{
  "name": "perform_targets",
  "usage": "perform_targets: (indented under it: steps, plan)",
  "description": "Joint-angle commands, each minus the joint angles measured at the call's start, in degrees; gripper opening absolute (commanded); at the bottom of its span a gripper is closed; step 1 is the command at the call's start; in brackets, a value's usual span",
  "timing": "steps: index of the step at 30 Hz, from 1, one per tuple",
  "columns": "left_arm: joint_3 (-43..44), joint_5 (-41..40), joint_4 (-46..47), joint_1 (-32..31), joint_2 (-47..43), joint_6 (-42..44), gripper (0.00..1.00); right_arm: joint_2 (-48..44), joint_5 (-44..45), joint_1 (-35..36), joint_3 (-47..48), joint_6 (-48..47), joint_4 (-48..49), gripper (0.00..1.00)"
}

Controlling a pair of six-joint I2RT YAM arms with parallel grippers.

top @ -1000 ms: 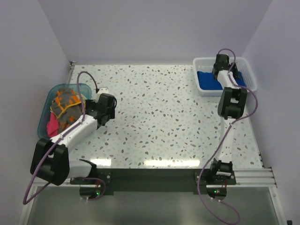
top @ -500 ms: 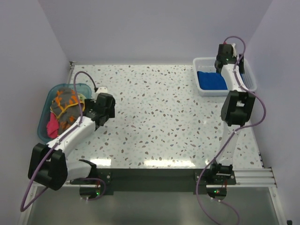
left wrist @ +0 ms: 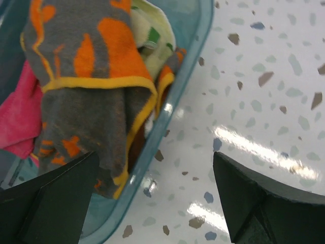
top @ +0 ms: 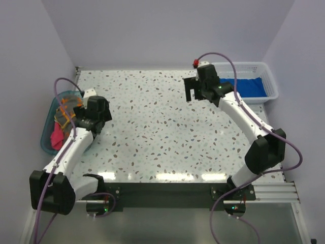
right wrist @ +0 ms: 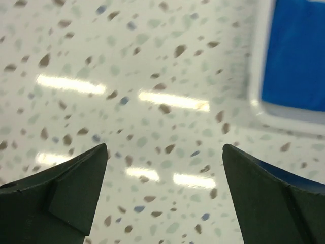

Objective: Fold and stack the towels

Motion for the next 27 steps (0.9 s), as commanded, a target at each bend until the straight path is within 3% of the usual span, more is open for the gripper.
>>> perform_targets:
  steps: [1,6,11,17,20,23,24,26,27]
  plan:
    - [4.54,0.25,-1.48,6.97,-0.37,-4.14,1.0,-5.14,-11.25,5.54,-6.46,4.95,0.28,0.99]
    - [4.98,6.92,0.54,18.59,3.49,-5.63,1.0,-9.72,-14.79,13.01,-15.52,6.18,1.95,0.98]
    - [7.53,16.15,3.88,29.4,11.04,-9.22,0.98,-13.77,-19.08,14.86,-22.9,7.68,4.76,0.98]
    - [10.78,20.99,8.54,31.44,16.59,-14.15,0.95,-16.15,-19.44,15.57,-24.84,6.27,2.83,0.98]
    - [11.05,23.01,8.36,31.44,18.52,-15.47,0.87,-17.37,-18.13,15.48,-25.37,5.57,1.87,0.98]
    - [9.73,23.72,8.54,31.44,17.4,-15.57,0.62,-18.08,-17.42,15.48,-25.9,5.3,1.16,0.99]
    - [9.03,23.63,8.63,31.44,16.6,-15.48,0.46,-18.17,-17.51,15.48,-26.07,5.3,1.07,0.99]
    - [8.33,23.46,8.8,31.44,13.72,-15.04,0.32,-18.34,-17.95,15.48,-26.69,5.39,1.07,0.98]
    - [7.89,23.46,8.8,31.44,12.83,-14.78,0.2,-18.34,-17.95,15.48,-26.95,5.39,1.16,0.99]
